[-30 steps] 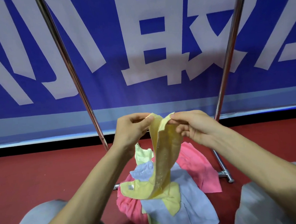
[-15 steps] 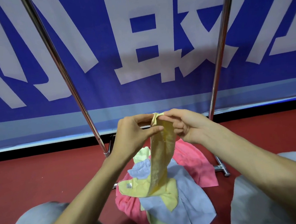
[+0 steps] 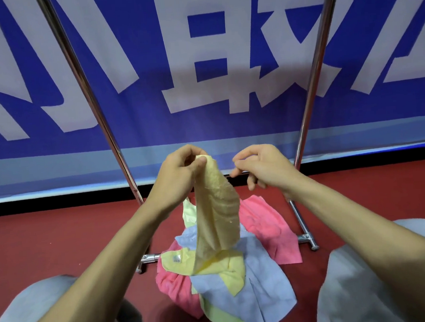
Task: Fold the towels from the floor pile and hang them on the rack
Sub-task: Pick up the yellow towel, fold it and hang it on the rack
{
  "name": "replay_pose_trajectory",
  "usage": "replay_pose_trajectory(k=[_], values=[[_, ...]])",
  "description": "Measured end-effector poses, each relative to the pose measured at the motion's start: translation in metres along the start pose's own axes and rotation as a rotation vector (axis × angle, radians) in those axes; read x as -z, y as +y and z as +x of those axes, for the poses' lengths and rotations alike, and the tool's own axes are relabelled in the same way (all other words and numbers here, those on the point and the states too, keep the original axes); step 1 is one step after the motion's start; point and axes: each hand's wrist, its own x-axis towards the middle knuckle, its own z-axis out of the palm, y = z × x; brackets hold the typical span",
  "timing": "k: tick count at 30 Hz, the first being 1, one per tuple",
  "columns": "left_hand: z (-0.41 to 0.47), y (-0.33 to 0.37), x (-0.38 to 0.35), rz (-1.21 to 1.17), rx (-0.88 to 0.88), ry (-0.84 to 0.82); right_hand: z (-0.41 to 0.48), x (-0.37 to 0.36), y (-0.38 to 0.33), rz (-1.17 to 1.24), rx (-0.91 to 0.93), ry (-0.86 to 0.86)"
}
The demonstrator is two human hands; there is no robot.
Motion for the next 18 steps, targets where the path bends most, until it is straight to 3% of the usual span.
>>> replay_pose_trajectory(k=[3, 7, 9, 14, 18], values=[[-0.001, 0.003, 0.010, -0.022, -0.030, -0.068, 0.004, -0.005, 0.005, -0.063, 0.144, -0.063], [-0.004, 0.003, 0.022, -0.030, -0.085, -0.246, 0.003, -0.015, 0.013, -0.069, 0.210, -0.465], [-0.004, 0.004, 0.026, -0.021, -0.108, -0.278, 0.003, -0.021, 0.015, -0.138, 0.251, -0.570], [0.000, 0.001, 0.032, 0.070, -0.140, -0.168, 0.009, -0.028, 0.020, -0.381, 0.353, -0.379], [0.004, -0.004, 0.037, 0.326, -0.177, 0.006, 0.009, -0.019, 0.019, -0.530, 0.413, -0.213]])
